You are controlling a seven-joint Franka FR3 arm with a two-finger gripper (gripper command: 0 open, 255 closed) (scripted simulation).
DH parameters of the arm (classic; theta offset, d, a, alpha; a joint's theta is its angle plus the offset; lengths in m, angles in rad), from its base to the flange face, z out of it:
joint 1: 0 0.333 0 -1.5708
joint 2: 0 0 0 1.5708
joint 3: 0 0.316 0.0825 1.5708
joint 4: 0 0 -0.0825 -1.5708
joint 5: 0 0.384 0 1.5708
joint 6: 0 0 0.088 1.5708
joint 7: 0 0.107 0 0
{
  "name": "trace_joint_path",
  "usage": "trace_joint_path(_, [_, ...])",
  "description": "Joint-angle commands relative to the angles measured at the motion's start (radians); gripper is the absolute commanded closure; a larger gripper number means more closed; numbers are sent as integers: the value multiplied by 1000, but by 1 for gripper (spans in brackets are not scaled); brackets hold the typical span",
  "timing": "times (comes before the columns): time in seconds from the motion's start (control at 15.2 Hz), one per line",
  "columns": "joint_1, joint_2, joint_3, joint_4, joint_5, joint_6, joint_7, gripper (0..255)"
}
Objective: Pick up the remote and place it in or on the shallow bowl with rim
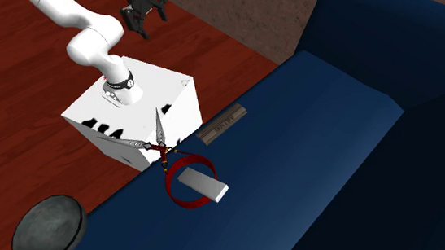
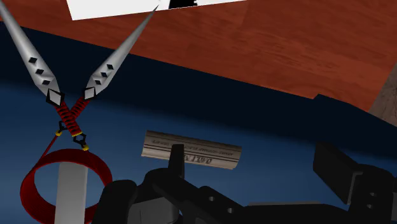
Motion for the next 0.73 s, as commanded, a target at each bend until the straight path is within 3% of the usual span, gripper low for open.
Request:
trace_joint_path(0.0, [0, 0, 0, 0, 0, 0, 0, 0])
trace_joint_path(0.66, [-38, 130, -120, -153, -83, 354, -160, 0])
